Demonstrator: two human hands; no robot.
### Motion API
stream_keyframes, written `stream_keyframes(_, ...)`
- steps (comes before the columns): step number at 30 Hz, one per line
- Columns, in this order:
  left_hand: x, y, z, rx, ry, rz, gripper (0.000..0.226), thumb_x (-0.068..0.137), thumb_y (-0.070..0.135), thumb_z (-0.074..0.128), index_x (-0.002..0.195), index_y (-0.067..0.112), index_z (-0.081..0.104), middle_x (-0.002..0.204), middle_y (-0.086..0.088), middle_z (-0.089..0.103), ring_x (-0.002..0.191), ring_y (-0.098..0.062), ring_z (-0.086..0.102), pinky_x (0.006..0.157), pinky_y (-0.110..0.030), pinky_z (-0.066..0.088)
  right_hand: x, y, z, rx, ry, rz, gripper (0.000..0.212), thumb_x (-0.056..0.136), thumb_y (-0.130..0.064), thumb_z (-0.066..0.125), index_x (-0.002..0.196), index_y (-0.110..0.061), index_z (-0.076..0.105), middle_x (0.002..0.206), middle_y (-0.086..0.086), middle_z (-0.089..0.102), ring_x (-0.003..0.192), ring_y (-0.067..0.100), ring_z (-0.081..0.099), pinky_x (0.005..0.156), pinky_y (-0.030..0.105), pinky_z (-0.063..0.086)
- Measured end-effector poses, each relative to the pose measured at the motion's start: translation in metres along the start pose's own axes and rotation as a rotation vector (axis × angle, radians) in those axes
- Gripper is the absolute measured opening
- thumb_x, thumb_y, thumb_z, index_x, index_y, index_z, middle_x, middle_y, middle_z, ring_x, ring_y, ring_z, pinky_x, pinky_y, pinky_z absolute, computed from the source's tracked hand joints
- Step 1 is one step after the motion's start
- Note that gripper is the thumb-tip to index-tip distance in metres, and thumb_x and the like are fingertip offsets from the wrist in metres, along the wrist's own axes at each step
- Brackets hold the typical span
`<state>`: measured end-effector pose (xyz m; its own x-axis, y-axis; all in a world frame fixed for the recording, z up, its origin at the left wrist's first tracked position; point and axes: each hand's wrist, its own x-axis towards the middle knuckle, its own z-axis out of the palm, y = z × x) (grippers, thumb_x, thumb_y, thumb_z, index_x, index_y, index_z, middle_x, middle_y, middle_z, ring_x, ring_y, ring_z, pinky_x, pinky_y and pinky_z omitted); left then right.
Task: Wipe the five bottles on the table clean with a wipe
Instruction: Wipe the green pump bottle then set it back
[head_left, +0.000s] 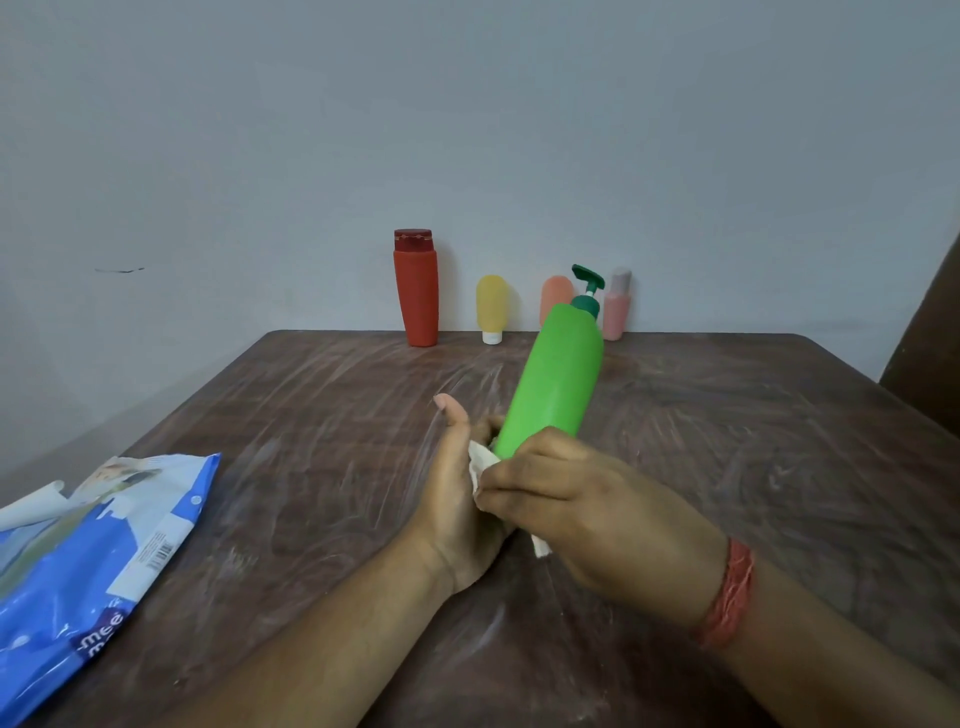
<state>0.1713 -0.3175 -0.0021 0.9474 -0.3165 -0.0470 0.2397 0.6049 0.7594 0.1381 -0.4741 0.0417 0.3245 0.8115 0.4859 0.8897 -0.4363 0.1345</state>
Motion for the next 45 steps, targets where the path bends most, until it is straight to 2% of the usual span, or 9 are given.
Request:
stream_keyframes(4,0.001,0.002,-0.005,0.012,0.002,0.021,0.107,0.081,0.089,0.027,0.136,0.004,0.061,0.137,-0.021,0.062,0.125,-0.032,0.062,0.105,-0.046,0.051,-0.003,0.009,-0.002,-0.006,0.137,0.132,0.035,0.087,0.003,0.068,0.12,-0.008,0.07,0.121,0.003,0.067,0.103,0.023,0.062,0.091,0.033,0.052)
stream_keyframes(7,0.001,0.003,-0.008,-0.017,0.026,0.007,0.104,0.083,0.086,0.026,0.134,0.004,0.064,0.136,-0.023,0.062,0.122,-0.033,0.064,0.102,-0.046,0.053,-0.007,0.006,0.0,-0.023,0.192,0.163,0.029,0.091,0.002,0.065,0.118,-0.006,0.071,0.12,0.005,0.068,0.102,0.024,0.063,0.089,0.034,0.052)
stream_keyframes(13,-0.001,0.0,-0.001,0.018,-0.039,0.015,0.062,0.082,0.072,0.054,0.077,0.012,0.066,0.064,0.003,0.062,0.064,0.0,0.059,0.071,-0.008,0.05,0.013,-0.009,0.0,-0.012,0.197,0.01,0.026,0.094,-0.001,0.05,0.106,-0.002,0.074,0.111,0.006,0.07,0.098,0.023,0.061,0.092,0.03,0.05)
stream_keyframes(15,0.001,0.0,-0.002,0.012,-0.028,0.012,0.07,0.083,0.074,0.043,0.088,0.01,0.068,0.07,-0.001,0.069,0.066,-0.008,0.069,0.065,-0.019,0.057,0.01,-0.007,-0.002,-0.024,0.192,0.018,0.027,0.095,-0.004,0.05,0.107,-0.005,0.074,0.111,0.003,0.07,0.098,0.022,0.061,0.091,0.029,0.049)
stream_keyframes(19,0.001,0.004,-0.004,-0.028,-0.002,0.045,0.097,0.09,0.081,0.024,0.118,0.004,0.074,0.116,-0.016,0.072,0.1,-0.024,0.072,0.083,-0.036,0.06,-0.002,0.002,-0.005,-0.043,0.213,0.079,0.027,0.094,-0.002,0.057,0.115,-0.009,0.073,0.12,0.0,0.069,0.103,0.022,0.061,0.093,0.031,0.05)
stream_keyframes(25,-0.001,0.011,-0.009,-0.09,-0.014,0.081,0.097,0.091,0.08,0.024,0.113,0.001,0.076,0.114,-0.02,0.073,0.096,-0.028,0.075,0.071,-0.038,0.062,-0.003,0.003,0.001,0.034,0.134,0.079,0.037,0.09,0.004,0.06,0.126,-0.004,0.066,0.133,0.006,0.061,0.117,0.024,0.056,0.106,0.032,0.045)
stream_keyframes(32,-0.005,0.013,-0.008,-0.064,-0.128,-0.006,0.095,0.093,0.079,0.022,0.124,0.004,0.071,0.129,-0.021,0.067,0.112,-0.03,0.07,0.085,-0.048,0.059,-0.011,0.012,-0.003,-0.009,0.199,0.083,0.028,0.1,-0.007,0.051,0.121,-0.003,0.069,0.126,0.008,0.065,0.112,0.022,0.059,0.101,0.029,0.047)
stream_keyframes(41,-0.012,0.01,-0.002,0.16,-0.246,-0.055,0.084,0.092,0.074,0.031,0.13,0.009,0.067,0.122,-0.02,0.068,0.08,-0.03,0.071,0.06,-0.037,0.06,-0.024,0.043,-0.008,-0.08,0.53,0.442,0.027,0.086,0.007,0.071,0.109,-0.007,0.074,0.115,0.004,0.069,0.105,0.022,0.061,0.097,0.029,0.048)
stream_keyframes(45,-0.012,0.014,-0.005,0.138,-0.206,0.002,0.082,0.085,0.075,0.047,0.128,0.008,0.066,0.104,-0.024,0.069,0.07,-0.034,0.069,0.052,-0.037,0.057,-0.022,0.032,0.002,-0.044,0.458,0.314,0.022,0.088,0.002,0.07,0.108,-0.005,0.074,0.115,0.006,0.068,0.105,0.022,0.063,0.095,0.028,0.049)
